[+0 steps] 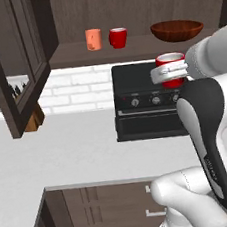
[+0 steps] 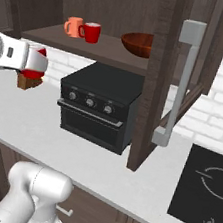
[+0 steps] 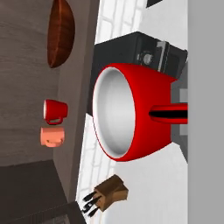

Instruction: Gather all objects into one cabinet and sort the glasses and bowls to opposite sides.

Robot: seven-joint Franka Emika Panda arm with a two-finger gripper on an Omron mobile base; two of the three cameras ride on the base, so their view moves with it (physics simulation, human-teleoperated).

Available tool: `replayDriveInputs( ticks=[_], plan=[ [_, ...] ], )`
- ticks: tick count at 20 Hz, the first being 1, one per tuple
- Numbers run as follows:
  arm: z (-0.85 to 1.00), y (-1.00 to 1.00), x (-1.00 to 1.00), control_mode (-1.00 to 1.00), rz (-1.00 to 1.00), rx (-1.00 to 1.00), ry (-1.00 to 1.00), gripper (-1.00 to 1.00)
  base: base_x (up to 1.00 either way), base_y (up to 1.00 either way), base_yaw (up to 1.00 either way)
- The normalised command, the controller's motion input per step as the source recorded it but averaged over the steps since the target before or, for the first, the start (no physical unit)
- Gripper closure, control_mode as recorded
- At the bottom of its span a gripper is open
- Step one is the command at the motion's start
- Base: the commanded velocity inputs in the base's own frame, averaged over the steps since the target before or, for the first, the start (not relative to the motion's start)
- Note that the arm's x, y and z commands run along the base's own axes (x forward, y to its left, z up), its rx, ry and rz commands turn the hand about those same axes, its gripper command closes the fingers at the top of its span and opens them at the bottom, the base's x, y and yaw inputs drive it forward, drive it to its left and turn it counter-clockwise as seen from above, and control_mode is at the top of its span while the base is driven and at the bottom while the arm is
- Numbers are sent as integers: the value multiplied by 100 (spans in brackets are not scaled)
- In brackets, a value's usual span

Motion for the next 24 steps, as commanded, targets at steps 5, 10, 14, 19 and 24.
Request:
replayDriveInputs(
  ticks=[5, 10, 14, 19, 24],
  plan=[
    [16, 3, 57, -100, 12, 0, -12, 100, 0, 0, 0],
    [11, 0, 59, -100, 10, 0, -10, 100, 0, 0, 0],
    [18, 7, 51, -100, 1, 0, -6, 100, 0, 0, 0],
    [6, 17, 33, -100, -2, 0, -2, 100, 0, 0, 0],
    [2, 22, 20, -100, -5, 0, 0, 100, 0, 0, 0]
  ],
)
